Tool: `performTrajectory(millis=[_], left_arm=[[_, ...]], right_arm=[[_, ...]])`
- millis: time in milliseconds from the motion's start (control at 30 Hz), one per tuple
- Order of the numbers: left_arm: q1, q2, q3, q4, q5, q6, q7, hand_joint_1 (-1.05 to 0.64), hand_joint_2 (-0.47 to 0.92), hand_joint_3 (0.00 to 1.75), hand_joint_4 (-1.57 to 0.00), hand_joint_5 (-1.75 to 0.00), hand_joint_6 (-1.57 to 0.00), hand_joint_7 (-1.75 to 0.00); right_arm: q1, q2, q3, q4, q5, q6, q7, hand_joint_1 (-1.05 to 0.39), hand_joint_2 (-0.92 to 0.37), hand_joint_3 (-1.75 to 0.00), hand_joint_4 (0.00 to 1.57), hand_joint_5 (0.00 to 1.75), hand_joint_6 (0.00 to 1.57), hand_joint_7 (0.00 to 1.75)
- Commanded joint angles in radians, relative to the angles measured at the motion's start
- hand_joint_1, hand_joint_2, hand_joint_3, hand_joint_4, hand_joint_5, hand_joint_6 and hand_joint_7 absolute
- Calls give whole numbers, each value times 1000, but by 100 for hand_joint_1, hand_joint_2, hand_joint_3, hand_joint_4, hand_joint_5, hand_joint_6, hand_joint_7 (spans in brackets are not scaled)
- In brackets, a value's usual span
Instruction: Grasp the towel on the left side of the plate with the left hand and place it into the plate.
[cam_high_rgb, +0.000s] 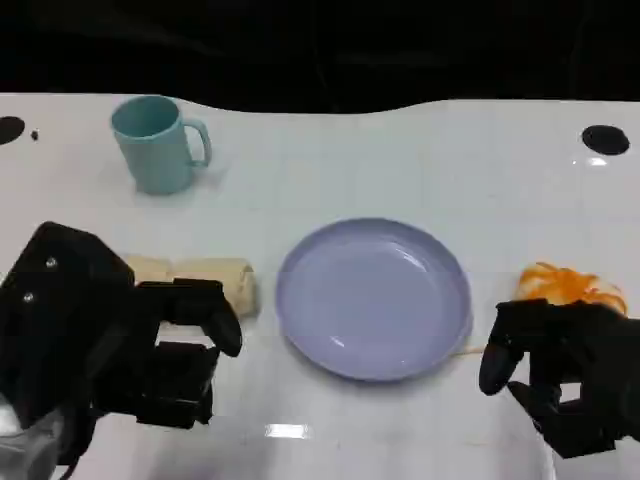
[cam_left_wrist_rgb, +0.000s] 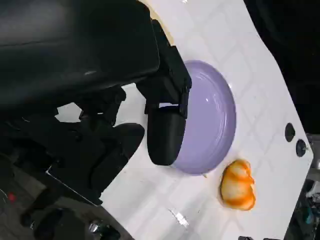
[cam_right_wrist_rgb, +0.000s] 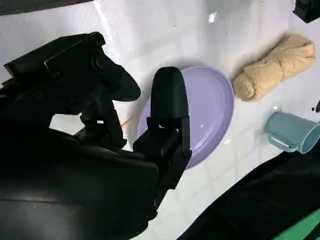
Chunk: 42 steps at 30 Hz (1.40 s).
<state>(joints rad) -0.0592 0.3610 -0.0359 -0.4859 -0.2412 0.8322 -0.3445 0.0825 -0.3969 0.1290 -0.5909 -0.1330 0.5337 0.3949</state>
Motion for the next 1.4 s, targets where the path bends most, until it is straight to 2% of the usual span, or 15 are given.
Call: performTrajectory(millis=[33, 733, 867, 967, 1067, 1200, 1300, 1400], left_arm=[[7, 19, 4, -1, 7, -9, -3, -4, 43, 141, -85, -175, -78, -163], [3, 24, -1, -12, 20, 11, 8, -3, 44, 140, -84, -175, -76, -165], [2, 20, 3, -15, 18, 10, 9, -3, 45, 137, -79, -175, -73, -160], [15, 4, 14, -7, 20, -42, 13, -3, 51, 123, -69, -171, -71, -142], [48, -25, 25, 22, 36, -196, 15, -4, 55, 112, -62, -160, -67, -119], [71, -6, -18, 53, 165, -362, 59, -7, 65, 91, -54, -132, -60, -84], [73, 22, -41, 88, 254, -466, 66, -20, 88, 41, -42, -98, -55, -38], [63, 49, -56, 124, 339, -541, 72, -28, 91, 27, -31, -79, -47, -19]], right_arm=[[-7, -13, -7, -14, 1, 12, 1, 1, -57, -107, 73, 175, 71, 144], [-8, -14, -3, -11, -4, 2, 0, 2, -56, -109, 73, 175, 71, 144], [-6, -10, -6, -7, 0, -8, -2, 2, -56, -109, 74, 175, 71, 144], [-6, -8, -5, -9, 0, -5, -3, 1, -55, -110, 74, 175, 72, 144], [-9, -11, -1, -10, -6, 2, -3, 1, -55, -110, 74, 175, 72, 145], [-12, -12, 5, -7, -11, -3, -3, 1, -55, -110, 74, 175, 71, 144], [-15, -10, 10, -6, -14, 1, -2, 1, -56, -110, 74, 175, 71, 144], [-17, -5, 14, -6, -13, 0, -3, 1, -56, -110, 74, 175, 71, 144]])
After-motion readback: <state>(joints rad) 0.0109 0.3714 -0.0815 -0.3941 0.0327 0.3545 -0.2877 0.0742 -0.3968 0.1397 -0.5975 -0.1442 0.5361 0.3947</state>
